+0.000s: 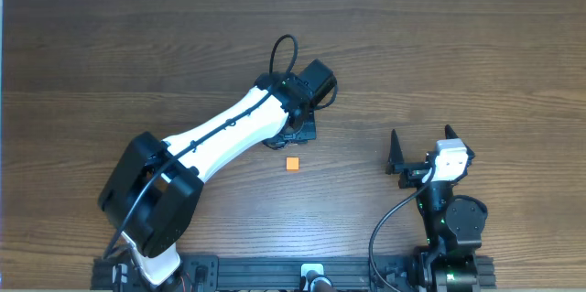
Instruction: Stack Cubes
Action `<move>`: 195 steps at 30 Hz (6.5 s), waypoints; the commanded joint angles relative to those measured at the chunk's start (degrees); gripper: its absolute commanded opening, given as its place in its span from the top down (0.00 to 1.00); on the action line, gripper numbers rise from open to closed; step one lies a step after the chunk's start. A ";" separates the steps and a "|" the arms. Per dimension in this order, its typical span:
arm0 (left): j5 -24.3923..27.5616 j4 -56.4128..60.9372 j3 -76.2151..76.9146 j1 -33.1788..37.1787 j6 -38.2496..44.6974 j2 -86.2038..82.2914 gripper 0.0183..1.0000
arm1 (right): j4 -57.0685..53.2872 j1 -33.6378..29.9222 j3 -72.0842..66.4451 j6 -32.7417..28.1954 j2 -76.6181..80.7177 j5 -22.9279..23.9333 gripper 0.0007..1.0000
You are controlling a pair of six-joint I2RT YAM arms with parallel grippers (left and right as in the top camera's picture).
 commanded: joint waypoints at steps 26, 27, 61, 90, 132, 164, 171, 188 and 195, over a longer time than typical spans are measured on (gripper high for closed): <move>0.59 0.79 0.98 0.20 0.85 3.23 0.98 | -0.20 0.37 -0.31 -0.07 -0.50 0.11 0.01; 0.59 0.81 0.98 0.20 0.85 3.30 0.98 | -0.20 0.37 -0.28 -0.07 -0.50 0.11 0.01; 1.25 1.40 1.01 0.20 2.19 3.39 0.98 | -0.20 0.37 -0.28 -0.07 -0.52 0.11 0.01; 1.20 0.09 2.75 -0.04 2.16 3.69 0.98 | -0.20 0.37 -0.28 -0.07 -0.52 0.11 0.01; 3.76 -4.13 2.69 -3.54 2.08 2.69 0.00 | -0.20 0.37 -0.28 -0.07 -0.52 0.11 0.01; 5.73 -0.70 -4.83 -4.98 -2.62 1.46 0.33 | -0.20 0.37 -0.31 -0.07 -0.50 0.11 0.01; 5.75 -0.72 -4.83 -4.98 -2.62 1.46 0.61 | -0.20 0.37 -0.28 -0.07 -0.50 0.11 0.01; 5.75 -0.74 -4.81 -4.98 -2.64 0.70 0.90 | -0.20 0.37 -0.28 -0.07 -0.52 0.11 0.01; 4.37 -2.43 -2.64 -4.15 -2.36 -3.91 0.93 | -0.20 0.37 -0.28 -0.07 -0.50 0.11 0.01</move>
